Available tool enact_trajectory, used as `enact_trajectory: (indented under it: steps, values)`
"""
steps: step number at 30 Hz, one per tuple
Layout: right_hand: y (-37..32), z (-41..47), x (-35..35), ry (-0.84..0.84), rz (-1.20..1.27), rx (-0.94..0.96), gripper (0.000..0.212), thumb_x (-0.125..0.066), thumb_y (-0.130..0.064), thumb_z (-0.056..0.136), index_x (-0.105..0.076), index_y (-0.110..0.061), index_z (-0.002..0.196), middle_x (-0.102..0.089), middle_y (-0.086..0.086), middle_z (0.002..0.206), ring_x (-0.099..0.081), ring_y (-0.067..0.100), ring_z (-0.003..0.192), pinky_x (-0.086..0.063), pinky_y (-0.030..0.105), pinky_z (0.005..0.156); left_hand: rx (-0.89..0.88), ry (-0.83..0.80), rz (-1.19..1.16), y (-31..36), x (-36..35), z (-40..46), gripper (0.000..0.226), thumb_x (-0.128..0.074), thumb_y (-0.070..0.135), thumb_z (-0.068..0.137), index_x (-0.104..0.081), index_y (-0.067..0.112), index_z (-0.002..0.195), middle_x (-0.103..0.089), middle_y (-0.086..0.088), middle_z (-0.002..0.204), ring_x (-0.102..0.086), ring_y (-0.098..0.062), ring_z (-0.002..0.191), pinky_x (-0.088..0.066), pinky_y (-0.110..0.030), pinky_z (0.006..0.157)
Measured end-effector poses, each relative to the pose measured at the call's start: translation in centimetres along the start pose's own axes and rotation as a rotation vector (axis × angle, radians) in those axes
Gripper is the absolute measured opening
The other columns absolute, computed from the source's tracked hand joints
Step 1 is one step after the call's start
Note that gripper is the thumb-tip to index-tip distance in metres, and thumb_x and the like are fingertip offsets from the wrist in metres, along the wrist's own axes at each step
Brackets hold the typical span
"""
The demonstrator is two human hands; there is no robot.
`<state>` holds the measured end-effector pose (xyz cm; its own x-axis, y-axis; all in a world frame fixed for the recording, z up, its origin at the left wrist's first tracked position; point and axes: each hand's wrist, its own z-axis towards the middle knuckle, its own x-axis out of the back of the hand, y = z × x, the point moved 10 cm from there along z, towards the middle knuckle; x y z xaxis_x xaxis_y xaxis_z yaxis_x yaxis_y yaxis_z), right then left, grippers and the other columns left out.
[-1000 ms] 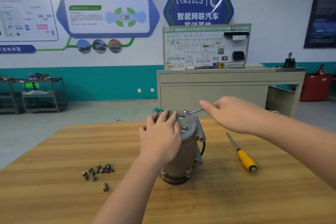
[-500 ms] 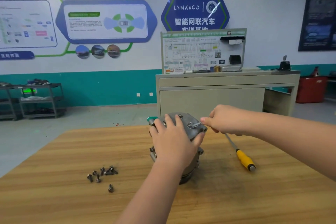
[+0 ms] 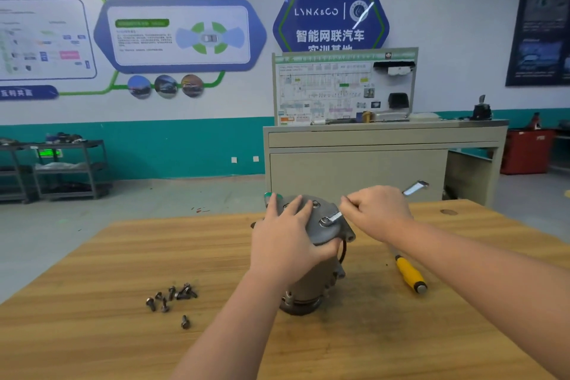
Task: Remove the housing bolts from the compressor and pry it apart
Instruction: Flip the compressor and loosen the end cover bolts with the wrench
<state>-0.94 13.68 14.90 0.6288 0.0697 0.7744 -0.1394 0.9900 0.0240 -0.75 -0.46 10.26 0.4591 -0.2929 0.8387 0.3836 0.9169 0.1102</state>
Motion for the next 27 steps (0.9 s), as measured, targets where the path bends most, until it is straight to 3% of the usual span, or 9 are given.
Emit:
enact_trajectory:
  steps: [3, 6, 8, 11, 13, 16, 21, 24, 27]
  values:
    - [-1.1, 2.3, -2.4, -0.159, 0.101, 0.121, 0.038, -0.021, -0.045, 0.077, -0.047, -0.023, 0.061, -0.05, -0.002, 0.066, -0.049, 0.023, 0.086, -0.029, 0.029, 0.071, -0.072, -0.027, 0.015, 0.7, -0.4, 0.9, 0.091, -0.034, 0.083, 0.071, -0.036, 0.034, 0.147, -0.035, 0.017, 0.153, -0.012, -0.031, 0.148, -0.041, -0.044, 0.102]
    - [-1.5, 4.7, -4.3, -0.254, 0.213, 0.073, 0.042, -0.03, -0.042, 0.073, -0.052, -0.028, 0.105, -0.048, -0.004, 0.118, -0.032, 0.02, 0.125, -0.022, 0.037, 0.1, -0.113, -0.021, 0.037, 1.7, -0.5, 1.7, 0.086, -0.032, 0.081, 0.072, -0.038, 0.036, 0.145, -0.04, 0.016, 0.15, -0.018, -0.034, 0.147, -0.041, -0.045, 0.099]
    - [-1.6, 5.6, -5.3, -0.285, 0.304, 0.022, 0.065, -0.038, -0.042, 0.08, -0.028, -0.027, 0.142, -0.025, 0.001, 0.149, -0.016, 0.018, 0.141, -0.015, 0.042, 0.109, -0.128, 0.011, 0.058, 2.3, -0.4, 2.0, 0.081, -0.032, 0.08, 0.072, -0.043, 0.037, 0.14, -0.046, 0.016, 0.146, -0.024, -0.035, 0.144, -0.044, -0.045, 0.094]
    - [-1.0, 6.4, -7.2, -0.374, 0.34, -0.131, 0.075, -0.039, -0.049, 0.096, 0.001, -0.022, 0.153, -0.003, 0.006, 0.161, -0.004, 0.024, 0.148, -0.009, 0.049, 0.114, -0.144, 0.049, 0.067, 2.6, -0.3, 2.2, 0.076, -0.037, 0.078, 0.071, -0.049, 0.037, 0.135, -0.052, 0.017, 0.141, -0.031, -0.036, 0.142, -0.046, -0.044, 0.089]
    - [-1.1, 6.7, -7.9, -0.465, 0.295, -0.212, 0.069, -0.035, -0.055, 0.096, -0.019, -0.016, 0.15, -0.019, 0.011, 0.157, -0.015, 0.028, 0.145, -0.017, 0.05, 0.111, -0.149, 0.068, 0.07, 2.7, -0.1, 2.2, 0.073, -0.038, 0.077, 0.071, -0.051, 0.038, 0.131, -0.055, 0.017, 0.137, -0.033, -0.034, 0.141, -0.047, -0.041, 0.087]
    - [-3.6, 7.0, -8.1, -0.548, 0.327, -0.147, 0.042, -0.035, -0.05, 0.097, -0.049, -0.022, 0.125, -0.042, 0.012, 0.138, -0.03, 0.03, 0.133, -0.026, 0.048, 0.102, -0.139, 0.033, 0.088, 2.8, -0.2, 2.2, 0.07, -0.035, 0.077, 0.072, -0.05, 0.039, 0.129, -0.055, 0.017, 0.134, -0.027, -0.028, 0.143, -0.043, -0.038, 0.094]
    - [-6.6, 6.7, -5.4, -0.297, 0.333, 0.074, 0.024, -0.039, -0.037, 0.099, -0.058, -0.023, 0.106, -0.049, 0.0, 0.122, -0.028, 0.021, 0.127, -0.022, 0.039, 0.09, -0.287, -0.066, -0.023, 1.7, 0.2, 1.4, 0.073, -0.038, 0.075, 0.073, -0.041, 0.041, 0.138, -0.041, 0.02, 0.144, -0.017, -0.016, 0.145, -0.042, -0.035, 0.1]
    - [-6.4, 6.6, -3.6, -0.131, 0.466, 0.055, 0.016, -0.051, -0.029, 0.094, -0.054, -0.02, 0.081, -0.042, -0.004, 0.085, -0.041, 0.02, 0.099, -0.033, 0.035, 0.083, -0.217, -0.147, -0.347, -1.3, 0.3, 1.1, 0.085, -0.058, 0.077, 0.064, -0.037, 0.042, 0.139, -0.03, 0.027, 0.148, -0.017, 0.005, 0.141, -0.032, -0.03, 0.115]
    - [-6.9, 7.0, -3.4, -0.202, 0.749, -0.012, 0.038, -0.06, -0.035, 0.09, -0.044, -0.02, 0.058, -0.044, -0.006, 0.058, -0.044, 0.012, 0.06, -0.037, 0.03, 0.059, -0.081, -0.104, -0.656, -3.5, 0.5, 1.0, 0.106, -0.072, 0.077, 0.051, -0.025, 0.04, 0.138, -0.025, 0.023, 0.142, -0.023, 0.008, 0.134, -0.031, -0.025, 0.113]
